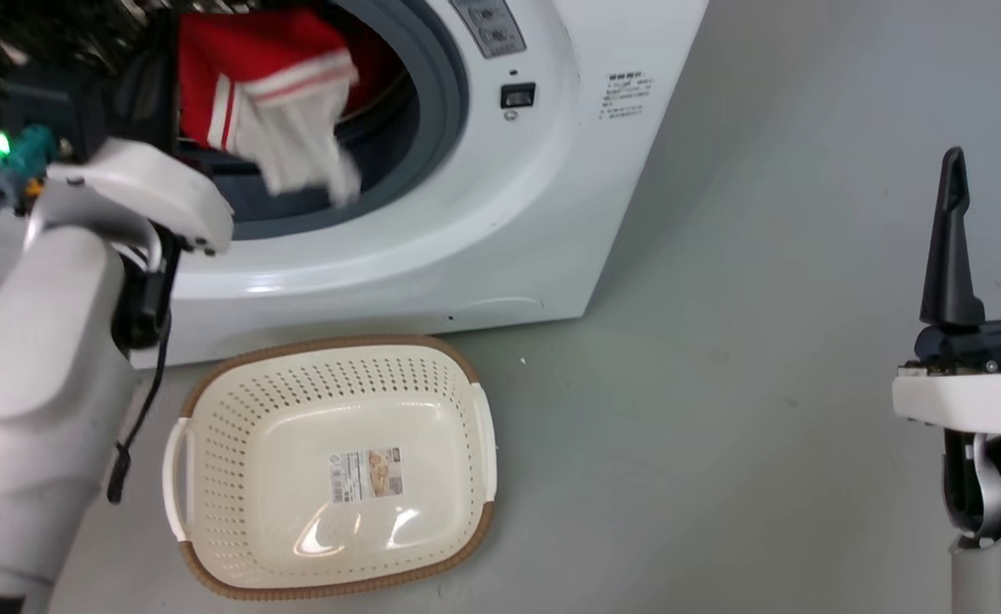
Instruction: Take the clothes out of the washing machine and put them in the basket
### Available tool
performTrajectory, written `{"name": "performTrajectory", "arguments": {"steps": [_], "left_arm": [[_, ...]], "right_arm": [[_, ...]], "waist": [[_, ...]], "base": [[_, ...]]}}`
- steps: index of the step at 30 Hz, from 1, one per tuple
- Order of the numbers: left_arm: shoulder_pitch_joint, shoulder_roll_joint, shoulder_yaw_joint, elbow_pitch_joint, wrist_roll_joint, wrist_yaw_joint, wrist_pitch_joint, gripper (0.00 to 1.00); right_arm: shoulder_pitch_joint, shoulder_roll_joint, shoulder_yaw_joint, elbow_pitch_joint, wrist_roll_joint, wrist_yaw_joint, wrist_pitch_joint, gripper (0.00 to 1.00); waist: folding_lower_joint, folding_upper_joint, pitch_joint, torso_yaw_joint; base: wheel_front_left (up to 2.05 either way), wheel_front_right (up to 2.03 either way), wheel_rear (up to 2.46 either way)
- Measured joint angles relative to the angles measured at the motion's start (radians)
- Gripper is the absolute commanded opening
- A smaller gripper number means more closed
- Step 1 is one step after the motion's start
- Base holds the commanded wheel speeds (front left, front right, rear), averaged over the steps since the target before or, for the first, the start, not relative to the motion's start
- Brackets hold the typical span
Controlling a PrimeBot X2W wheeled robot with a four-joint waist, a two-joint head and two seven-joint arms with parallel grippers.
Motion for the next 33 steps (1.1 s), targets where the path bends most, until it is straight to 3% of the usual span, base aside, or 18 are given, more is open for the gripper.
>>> {"name": "performTrajectory", "arguments": {"steps": [10,21,26,33], "left_arm": [[0.258,0.003,0.131,-0.369,0.073,0.092,0.0,0.0],[0.445,0.022,0.234,-0.701,0.125,0.147,0.0,0.0],[0.509,0.029,0.218,-0.756,0.126,0.158,0.016,0.0],[0.624,0.012,0.182,-0.708,0.086,0.163,0.041,0.0]], "right_arm": [[0.047,0.0,0.002,0.012,-0.007,0.0,0.0,1.0],[0.069,0.0,0.006,0.022,-0.005,0.0,0.0,1.0],[0.076,0.0,0.016,0.023,0.001,0.0,0.0,1.0],[0.077,0.0,0.023,0.024,0.003,0.0,0.0,1.0]], "waist": [[0.0,0.0,-0.097,0.044],[0.0001,0.0,-0.154,0.075],[0.0001,0.0,-0.163,0.086],[0.0002,0.0,-0.155,0.082]], "base": [[0.0,0.0,0.0],[0.0,0.0,0.0],[0.0,0.0,0.0],[0.0,0.0,0.0]]}}
